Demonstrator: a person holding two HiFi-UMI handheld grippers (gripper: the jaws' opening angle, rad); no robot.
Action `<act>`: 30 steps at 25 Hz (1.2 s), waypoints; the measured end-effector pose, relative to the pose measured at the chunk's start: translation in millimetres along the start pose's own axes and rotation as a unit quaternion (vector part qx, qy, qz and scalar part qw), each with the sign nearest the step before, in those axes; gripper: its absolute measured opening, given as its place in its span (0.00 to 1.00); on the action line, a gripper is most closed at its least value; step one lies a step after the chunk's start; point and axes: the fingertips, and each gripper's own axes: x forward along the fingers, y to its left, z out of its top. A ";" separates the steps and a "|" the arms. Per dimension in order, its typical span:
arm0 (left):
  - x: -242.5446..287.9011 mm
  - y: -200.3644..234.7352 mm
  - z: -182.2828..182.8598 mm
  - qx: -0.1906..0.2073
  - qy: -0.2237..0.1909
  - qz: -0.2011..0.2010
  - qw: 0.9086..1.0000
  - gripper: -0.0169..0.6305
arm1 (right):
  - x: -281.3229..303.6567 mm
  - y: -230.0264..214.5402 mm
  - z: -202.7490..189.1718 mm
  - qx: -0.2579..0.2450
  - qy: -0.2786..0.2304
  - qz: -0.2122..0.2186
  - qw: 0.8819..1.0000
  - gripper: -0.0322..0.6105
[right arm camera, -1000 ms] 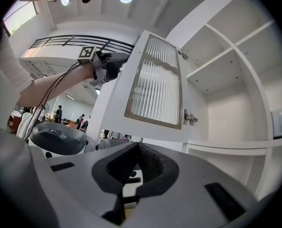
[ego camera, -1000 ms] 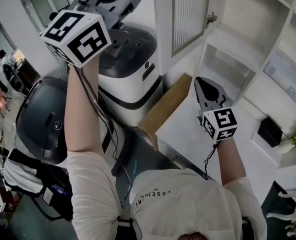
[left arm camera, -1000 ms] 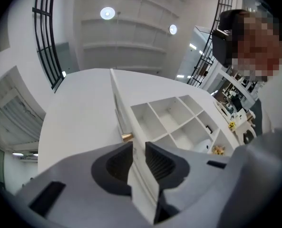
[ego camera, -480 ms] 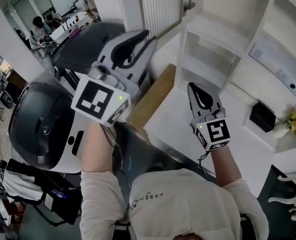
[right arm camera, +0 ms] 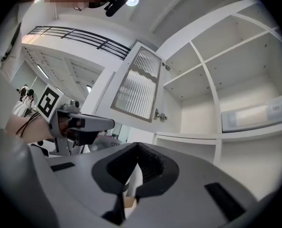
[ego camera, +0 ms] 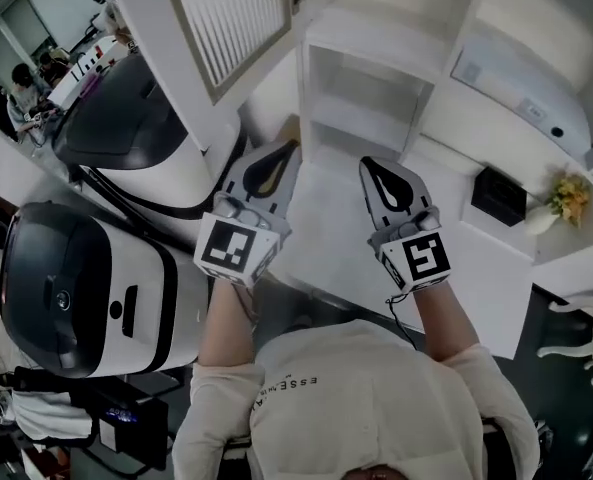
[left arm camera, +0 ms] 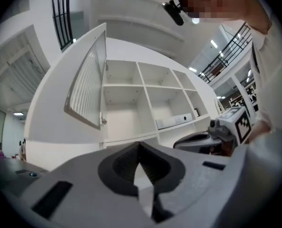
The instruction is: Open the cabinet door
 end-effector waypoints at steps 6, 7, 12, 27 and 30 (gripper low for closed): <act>20.1 -28.0 -23.9 -0.019 0.015 -0.033 0.999 0.03 | -14.6 -30.9 -19.1 0.021 0.016 -0.029 0.999 0.07; 23.9 -31.6 -25.8 -0.022 0.019 -0.042 0.999 0.03 | -17.1 -36.1 -20.4 0.029 0.015 -0.034 0.999 0.07; 37.4 -46.1 -36.4 -0.045 0.037 -0.093 0.994 0.03 | -26.3 -48.1 -26.0 0.050 0.011 -0.050 0.997 0.07; 50.5 -41.7 -36.5 -0.035 0.035 -0.110 0.993 0.03 | -28.8 -61.1 -27.0 0.046 0.007 -0.091 0.995 0.07; 53.1 -39.9 -36.1 -0.035 0.034 -0.111 0.993 0.03 | -28.5 -63.6 -28.2 0.043 0.011 -0.094 0.995 0.07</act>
